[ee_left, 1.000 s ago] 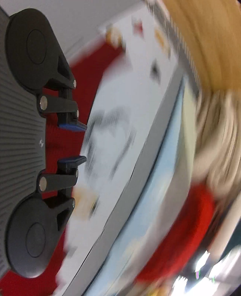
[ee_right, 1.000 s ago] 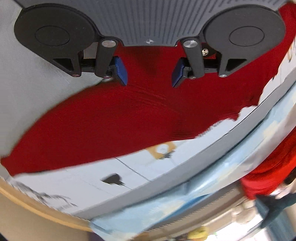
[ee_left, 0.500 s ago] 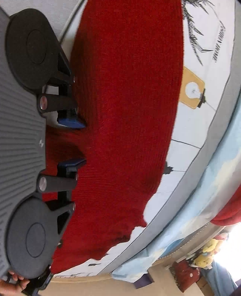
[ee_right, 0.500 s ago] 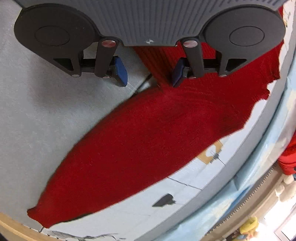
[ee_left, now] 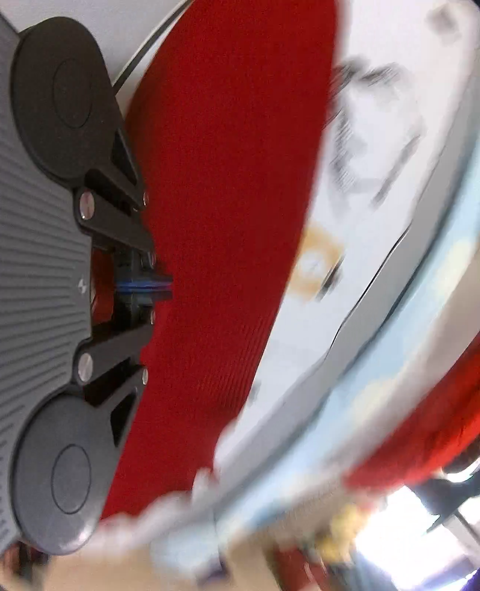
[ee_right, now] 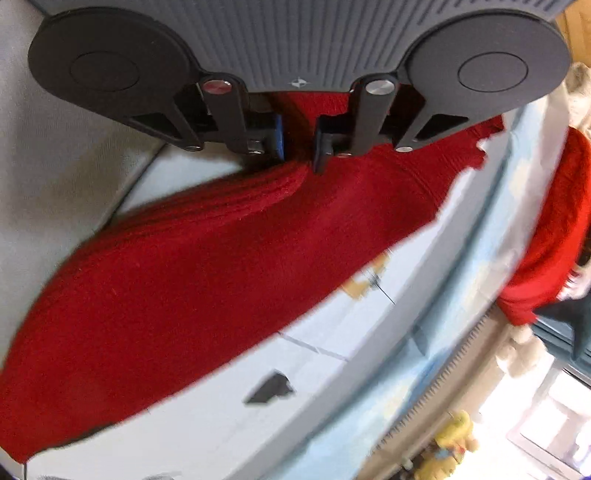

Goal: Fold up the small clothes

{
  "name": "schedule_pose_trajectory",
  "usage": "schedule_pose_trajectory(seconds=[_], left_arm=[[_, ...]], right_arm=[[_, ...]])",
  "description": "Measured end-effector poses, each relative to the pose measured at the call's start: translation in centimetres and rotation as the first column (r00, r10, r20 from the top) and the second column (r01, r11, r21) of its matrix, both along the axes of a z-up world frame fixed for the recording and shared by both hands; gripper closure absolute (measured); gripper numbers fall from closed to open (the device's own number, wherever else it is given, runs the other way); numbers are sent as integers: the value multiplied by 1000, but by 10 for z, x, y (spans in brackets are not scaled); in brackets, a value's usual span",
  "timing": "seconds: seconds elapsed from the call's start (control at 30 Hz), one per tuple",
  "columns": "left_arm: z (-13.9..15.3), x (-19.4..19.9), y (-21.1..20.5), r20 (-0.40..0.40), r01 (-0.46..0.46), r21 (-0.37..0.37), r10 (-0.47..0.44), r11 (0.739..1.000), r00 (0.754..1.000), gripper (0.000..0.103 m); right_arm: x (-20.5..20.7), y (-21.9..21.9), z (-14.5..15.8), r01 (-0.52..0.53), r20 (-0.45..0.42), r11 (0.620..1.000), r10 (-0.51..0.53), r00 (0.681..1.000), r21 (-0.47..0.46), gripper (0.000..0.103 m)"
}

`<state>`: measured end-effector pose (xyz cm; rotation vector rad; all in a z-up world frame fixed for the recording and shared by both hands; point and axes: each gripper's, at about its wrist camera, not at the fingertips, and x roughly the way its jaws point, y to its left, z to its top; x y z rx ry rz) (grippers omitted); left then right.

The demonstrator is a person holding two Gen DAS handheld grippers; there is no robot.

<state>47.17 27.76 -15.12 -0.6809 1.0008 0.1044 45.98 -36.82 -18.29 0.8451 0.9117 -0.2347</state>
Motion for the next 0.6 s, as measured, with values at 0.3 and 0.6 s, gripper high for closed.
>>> schedule_pose_trajectory(seconds=[0.3,0.6], left_arm=[[-7,-2,-88,-89,348,147,-338,926,937,85],[30,-17,-128,-112,326,338,-306,883,945,87]], right_arm=[[-14,17,13,-135,-112,986,124,986,-99,63],[-34,8,17,-322,-185,944,305,934,-70,64]])
